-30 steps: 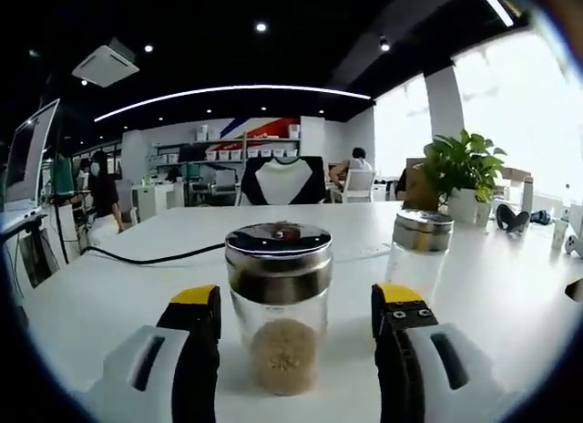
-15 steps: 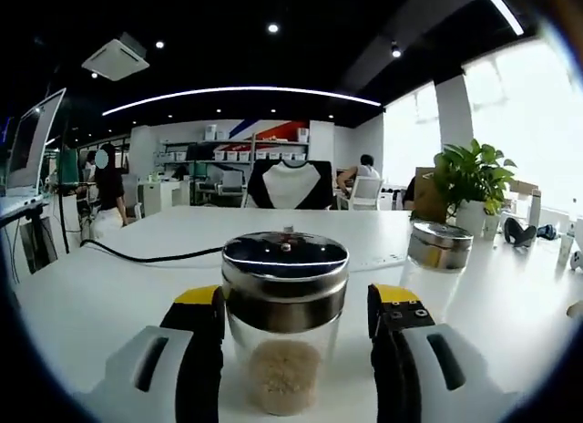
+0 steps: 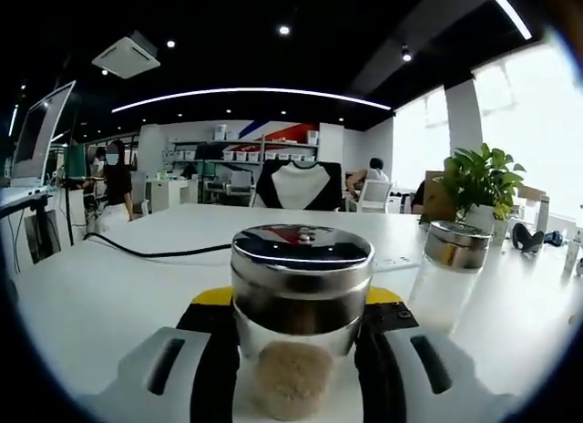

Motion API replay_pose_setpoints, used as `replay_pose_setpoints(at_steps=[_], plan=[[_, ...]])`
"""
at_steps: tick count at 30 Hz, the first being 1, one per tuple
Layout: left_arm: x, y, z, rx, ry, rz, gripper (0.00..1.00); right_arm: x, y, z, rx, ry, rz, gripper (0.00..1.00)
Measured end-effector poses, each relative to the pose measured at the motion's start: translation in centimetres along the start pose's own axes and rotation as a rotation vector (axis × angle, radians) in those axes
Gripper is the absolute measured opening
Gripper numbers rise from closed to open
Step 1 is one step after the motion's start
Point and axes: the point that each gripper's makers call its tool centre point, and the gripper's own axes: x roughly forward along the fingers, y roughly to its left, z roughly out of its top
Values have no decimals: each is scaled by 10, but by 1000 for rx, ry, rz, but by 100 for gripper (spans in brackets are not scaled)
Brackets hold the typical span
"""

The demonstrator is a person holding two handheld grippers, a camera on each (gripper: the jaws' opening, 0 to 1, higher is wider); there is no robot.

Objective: Rotate the seasoning bottle until the label or dispensing opening points toward the visible target arrow and the bottle remains upright within the marked orientation range

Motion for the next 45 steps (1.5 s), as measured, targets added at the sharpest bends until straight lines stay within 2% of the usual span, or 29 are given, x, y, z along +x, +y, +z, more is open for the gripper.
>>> replay_pose_setpoints(at_steps=[9, 20, 30, 39, 45], plan=[[0, 0, -2, 65, -5, 8, 49, -1, 0, 0, 0, 0, -3, 87], [1, 1, 0, 66, -27, -4, 48, -1, 4, -4, 5, 7, -6, 87], [1, -2, 0, 67, -17, -30, 48, -1, 5, -4, 4, 6, -16, 87], [-6, -8, 3, 68, -27, -62, 48, -3, 13, -4, 13, 0, 0, 86], [-21, -17, 5, 76, -36, -75, 48, -7, 13, -1, 11, -10, -2, 86]])
